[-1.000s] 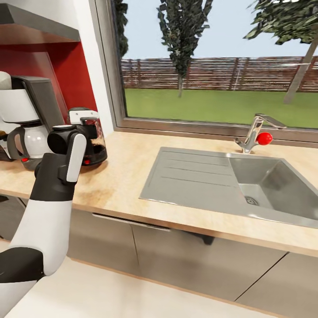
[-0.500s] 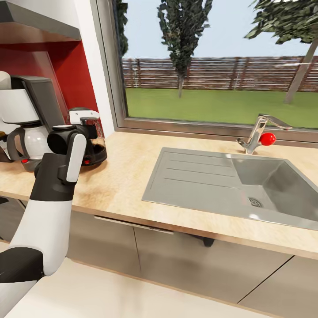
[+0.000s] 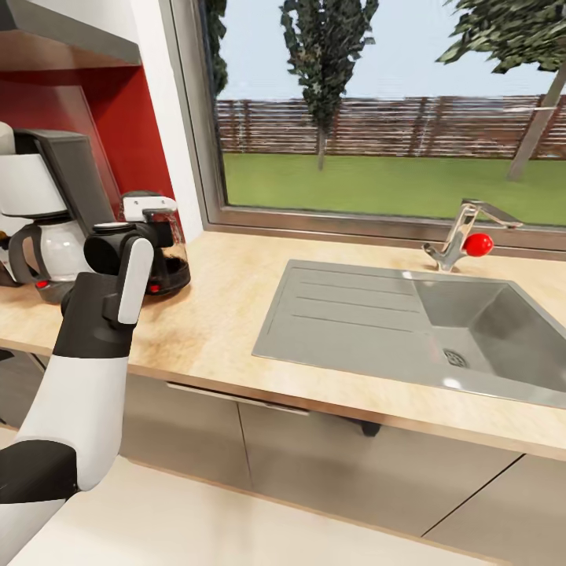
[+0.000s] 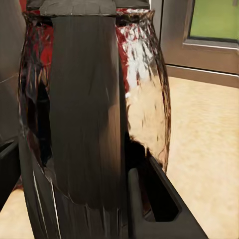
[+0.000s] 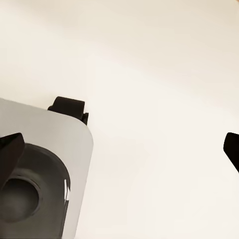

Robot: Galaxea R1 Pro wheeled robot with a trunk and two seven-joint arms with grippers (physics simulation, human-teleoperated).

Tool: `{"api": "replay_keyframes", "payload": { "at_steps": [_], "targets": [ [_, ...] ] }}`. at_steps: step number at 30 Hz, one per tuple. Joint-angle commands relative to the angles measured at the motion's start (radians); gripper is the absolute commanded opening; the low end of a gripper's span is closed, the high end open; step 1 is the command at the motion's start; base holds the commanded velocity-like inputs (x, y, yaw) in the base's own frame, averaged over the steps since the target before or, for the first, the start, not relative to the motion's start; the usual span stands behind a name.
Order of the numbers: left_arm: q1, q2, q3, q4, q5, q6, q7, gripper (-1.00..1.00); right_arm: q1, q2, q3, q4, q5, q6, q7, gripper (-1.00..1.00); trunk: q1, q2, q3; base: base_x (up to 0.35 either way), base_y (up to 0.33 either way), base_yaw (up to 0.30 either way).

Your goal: Set up a coffee station on the kitchen countertop: keep the coffee maker on the countertop, move the bottle of coffee from the kitchen shelf to the counter next to the coffee maker, place a paper coffee filter on top of the coffee maker, put the saucer next to the coffee maker with the coffee cup on the saucer, and place the electric kettle next to the coffee maker.

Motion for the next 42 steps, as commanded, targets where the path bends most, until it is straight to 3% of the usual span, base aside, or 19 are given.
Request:
{"api": "replay_keyframes", "payload": {
  "at_steps": [1, 30, 42],
  "targets": [
    [-0.001, 0.001, -0.002, -0.001, 0.004, 0.003, 0.011, -1.00, -0.001, -0.001, 0.004, 0.001, 0.005, -0.002, 0.000, 1.00, 0.000, 0.000, -0.002, 0.000, 0.000, 0.000],
    [-0.001, 0.001, -0.002, -0.001, 0.004, 0.003, 0.011, -1.00, -0.001, -0.001, 0.004, 0.001, 0.005, -0.002, 0.000, 1.00, 0.000, 0.000, -0.011, 0.000, 0.000, 0.000],
    [-0.001, 0.001, -0.002, -0.001, 0.004, 0.003, 0.011, -1.00, 0.000, -0.001, 0.004, 0.001, 0.005, -0.002, 0.000, 1.00, 0.000, 0.000, -0.027, 0.000, 0.000, 0.000]
  ]
}}
